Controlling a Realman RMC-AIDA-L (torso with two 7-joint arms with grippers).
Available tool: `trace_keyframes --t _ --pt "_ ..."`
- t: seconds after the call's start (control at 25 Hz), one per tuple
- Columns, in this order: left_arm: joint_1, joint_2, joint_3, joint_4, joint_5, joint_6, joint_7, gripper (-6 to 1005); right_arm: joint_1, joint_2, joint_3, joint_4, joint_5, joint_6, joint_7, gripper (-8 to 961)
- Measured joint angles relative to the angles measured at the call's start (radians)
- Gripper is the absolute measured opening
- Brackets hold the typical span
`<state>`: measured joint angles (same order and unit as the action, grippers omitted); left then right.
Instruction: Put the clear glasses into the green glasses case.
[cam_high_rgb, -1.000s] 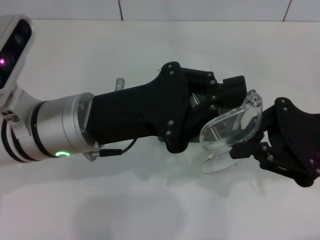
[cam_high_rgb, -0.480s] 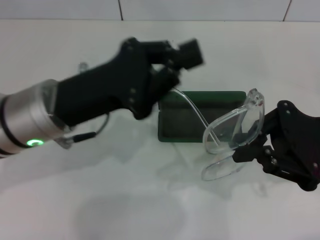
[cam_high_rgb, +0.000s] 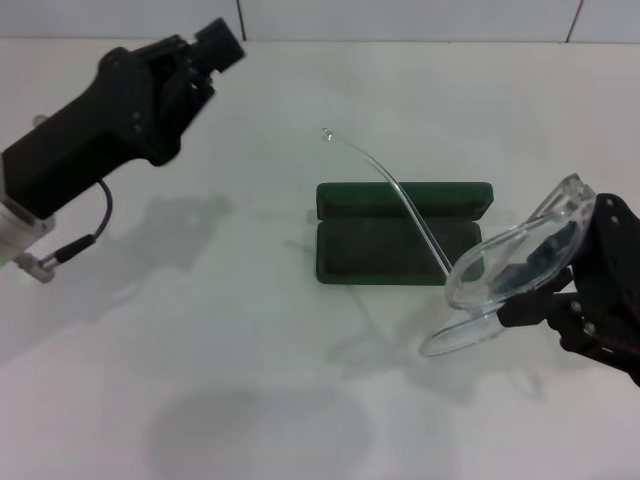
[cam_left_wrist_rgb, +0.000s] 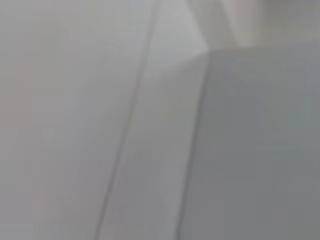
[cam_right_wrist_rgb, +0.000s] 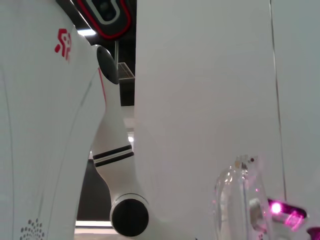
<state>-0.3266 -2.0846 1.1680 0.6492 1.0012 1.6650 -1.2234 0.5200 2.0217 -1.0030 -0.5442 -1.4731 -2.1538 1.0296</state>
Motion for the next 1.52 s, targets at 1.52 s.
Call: trace_keyframes --t 1.52 --pt "-0.187 -0.008 0.232 -0.135 -0.051 0.084 -0.052 51 0.046 -0.003 -0.073 -0.009 0.079 0.081 -0.054 70"
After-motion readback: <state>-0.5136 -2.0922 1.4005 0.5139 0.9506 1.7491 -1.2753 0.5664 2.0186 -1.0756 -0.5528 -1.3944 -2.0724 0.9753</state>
